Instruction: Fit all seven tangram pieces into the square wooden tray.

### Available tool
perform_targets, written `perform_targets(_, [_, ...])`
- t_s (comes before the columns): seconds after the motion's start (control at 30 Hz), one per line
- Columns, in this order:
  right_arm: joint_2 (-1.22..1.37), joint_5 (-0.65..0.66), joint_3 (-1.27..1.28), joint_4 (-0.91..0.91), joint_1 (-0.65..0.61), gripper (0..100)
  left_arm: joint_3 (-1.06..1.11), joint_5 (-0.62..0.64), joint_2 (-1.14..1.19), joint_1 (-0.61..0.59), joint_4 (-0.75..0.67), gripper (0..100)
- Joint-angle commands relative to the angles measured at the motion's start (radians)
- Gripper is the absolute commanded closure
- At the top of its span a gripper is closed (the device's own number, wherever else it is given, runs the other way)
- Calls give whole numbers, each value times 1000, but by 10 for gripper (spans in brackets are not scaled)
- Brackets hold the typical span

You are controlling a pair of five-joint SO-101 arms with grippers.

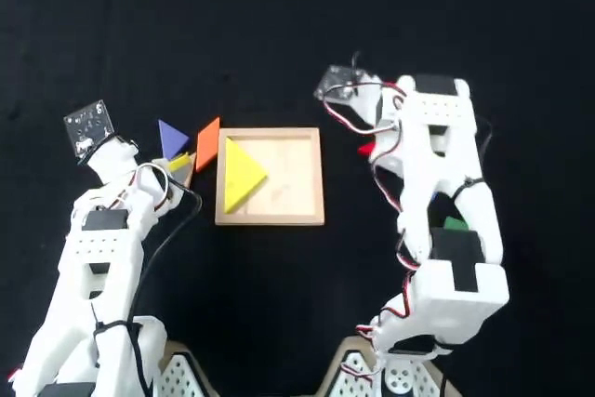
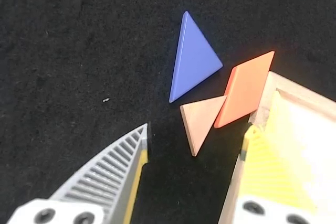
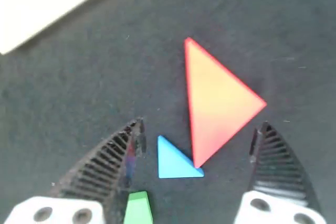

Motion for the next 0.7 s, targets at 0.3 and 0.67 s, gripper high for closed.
perform_targets(0.3, [71, 126, -31, -120, 61, 662, 59, -11, 2, -13, -110, 711])
perform_targets(0.67, [306, 222, -217, -60, 95, 501, 58, -44, 2, -12, -110, 711])
